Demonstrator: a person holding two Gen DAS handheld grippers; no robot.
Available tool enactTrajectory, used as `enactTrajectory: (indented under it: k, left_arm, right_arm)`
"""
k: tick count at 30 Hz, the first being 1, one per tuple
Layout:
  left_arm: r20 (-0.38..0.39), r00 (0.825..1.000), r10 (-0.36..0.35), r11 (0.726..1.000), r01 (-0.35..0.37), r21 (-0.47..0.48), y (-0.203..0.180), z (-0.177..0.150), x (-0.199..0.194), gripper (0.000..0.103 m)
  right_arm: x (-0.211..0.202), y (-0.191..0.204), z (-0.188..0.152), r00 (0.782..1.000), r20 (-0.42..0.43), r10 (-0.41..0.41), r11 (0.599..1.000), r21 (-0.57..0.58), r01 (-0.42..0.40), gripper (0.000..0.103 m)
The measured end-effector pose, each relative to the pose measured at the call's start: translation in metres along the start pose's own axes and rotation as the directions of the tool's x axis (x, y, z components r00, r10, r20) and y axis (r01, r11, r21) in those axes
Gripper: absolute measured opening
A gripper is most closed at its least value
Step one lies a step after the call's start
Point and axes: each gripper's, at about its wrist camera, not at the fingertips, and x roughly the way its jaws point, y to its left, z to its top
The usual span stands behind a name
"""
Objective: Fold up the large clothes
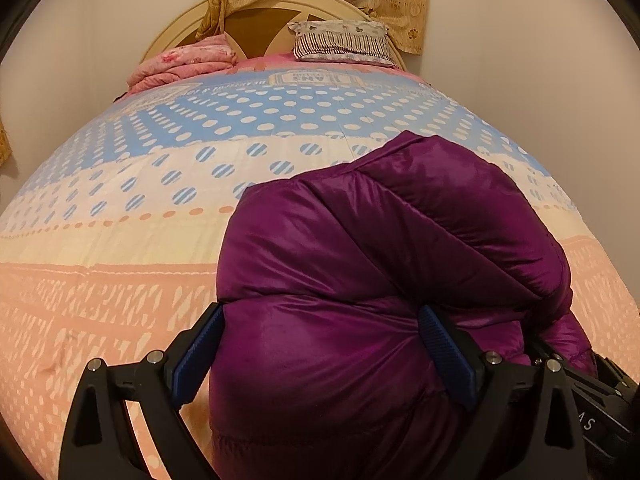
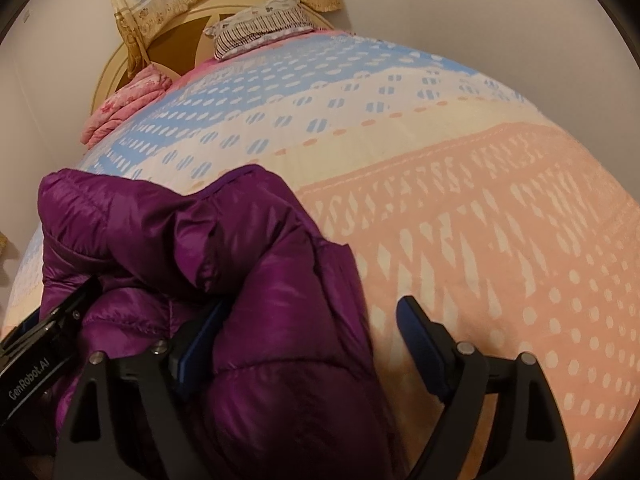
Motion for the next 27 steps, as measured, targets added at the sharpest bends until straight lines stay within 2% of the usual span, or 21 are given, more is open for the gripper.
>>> enactTrajectory:
  k: [8,12,17,19,23,25,27]
  left_arm:
    - [-0.038,0.998,-0.041,0.999,0.041,0.006,0.004,-0.005,-0.005,0.096]
    - [-0.044,0.988,-0.150,0.989,0.149,-0.019,0.028,-0.017,-0.033,0.096]
    - [-0.052,0.973,-0.226,0.974,0.225,-0.010,0.048,-0.043,-0.052,0.096]
    - [-0.070,0.961,-0.269,0.963,0.267,-0.032,0.050,-0.047,-0.048,0.096]
    - [-0.091,0.938,-0.333,0.942,0.329,-0.065,0.048,-0.049,-0.040,0.096]
    - [-0.092,0.929,-0.358,0.933,0.353,-0.065,0.046,-0.050,-0.037,0.096]
    - [-0.090,0.924,-0.371,0.929,0.368,-0.049,0.043,-0.050,-0.037,0.096]
  right_arm:
    - [0.001,0.000,-0.002,1.000,-0.006,0.031,1.000,-0.006,-0.031,0.091]
    - [-0.009,-0.003,-0.001,0.996,-0.033,0.085,0.996,-0.032,-0.086,0.091]
    - [-0.032,-0.013,-0.010,0.989,-0.005,0.149,0.988,-0.038,-0.149,0.090]
    - [-0.030,-0.013,-0.016,0.984,-0.022,0.179,0.983,-0.041,-0.179,0.083]
    - [-0.023,-0.020,-0.021,0.969,-0.030,0.246,0.969,-0.002,-0.246,0.080]
    - [-0.020,-0.018,-0.022,0.956,-0.035,0.290,0.957,-0.008,-0.291,0.069]
    - [-0.019,-0.016,-0.023,0.951,-0.043,0.305,0.952,-0.012,-0.306,0.069]
